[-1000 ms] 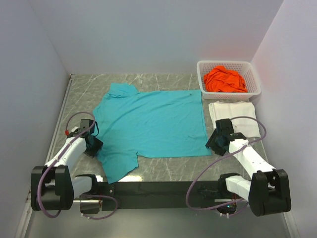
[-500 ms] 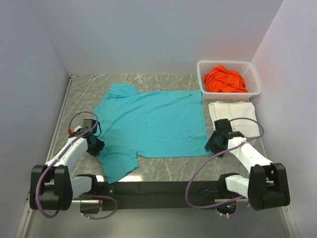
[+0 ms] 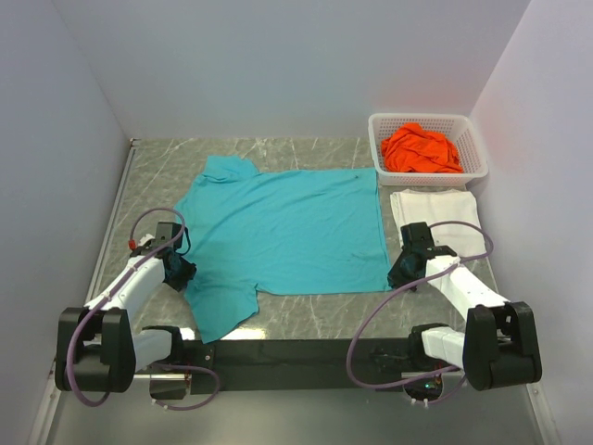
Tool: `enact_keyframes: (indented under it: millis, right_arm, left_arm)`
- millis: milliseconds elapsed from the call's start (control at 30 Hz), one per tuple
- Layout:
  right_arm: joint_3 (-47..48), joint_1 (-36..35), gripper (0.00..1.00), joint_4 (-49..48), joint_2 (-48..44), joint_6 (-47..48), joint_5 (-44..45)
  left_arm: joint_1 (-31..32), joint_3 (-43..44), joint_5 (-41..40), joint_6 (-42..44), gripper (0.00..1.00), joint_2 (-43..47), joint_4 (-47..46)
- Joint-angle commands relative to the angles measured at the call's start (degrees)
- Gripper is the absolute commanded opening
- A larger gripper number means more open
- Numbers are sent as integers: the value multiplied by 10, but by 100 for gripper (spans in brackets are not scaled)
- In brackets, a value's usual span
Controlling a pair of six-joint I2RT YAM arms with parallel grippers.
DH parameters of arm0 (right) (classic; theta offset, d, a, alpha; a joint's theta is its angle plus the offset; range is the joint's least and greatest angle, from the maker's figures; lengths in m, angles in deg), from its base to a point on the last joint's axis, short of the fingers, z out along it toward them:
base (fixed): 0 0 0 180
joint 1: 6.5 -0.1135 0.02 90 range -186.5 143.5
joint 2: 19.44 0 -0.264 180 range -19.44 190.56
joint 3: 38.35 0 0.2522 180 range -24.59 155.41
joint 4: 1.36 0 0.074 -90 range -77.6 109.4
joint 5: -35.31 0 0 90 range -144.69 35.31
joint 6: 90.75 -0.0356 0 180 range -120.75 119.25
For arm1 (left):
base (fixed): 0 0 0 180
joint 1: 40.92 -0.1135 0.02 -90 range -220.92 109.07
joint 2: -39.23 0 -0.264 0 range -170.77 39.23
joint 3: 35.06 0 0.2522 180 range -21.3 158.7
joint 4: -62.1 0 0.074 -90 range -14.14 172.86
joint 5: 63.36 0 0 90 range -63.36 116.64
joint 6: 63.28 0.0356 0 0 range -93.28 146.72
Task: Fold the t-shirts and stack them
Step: Fold the tshirt
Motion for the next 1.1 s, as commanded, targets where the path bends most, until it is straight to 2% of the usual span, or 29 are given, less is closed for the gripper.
enact_keyframes:
  millis: [0, 133, 500, 633, 800, 1067]
  right_arm:
    - [-14, 3, 13, 4, 3, -5, -4]
    - [-16, 2, 0, 1, 0, -4, -4]
    - [0, 3, 0, 10, -9, 3, 5]
    - [2, 3, 0, 10, -16, 5, 5]
    - [20, 2, 0, 26, -41, 6, 17]
    - [60, 3, 0, 47, -63, 9, 50]
  left_arm:
    - [4, -16, 11, -2, 35, -8, -4]
    - [4, -17, 11, -1, 35, -11, -4]
    - [6, -12, 12, 1, 28, -26, -1]
    - [7, 2, 9, -5, 12, -19, 21]
    - [6, 41, -11, -1, 1, 17, 74]
    - [3, 98, -39, 37, 1, 39, 135]
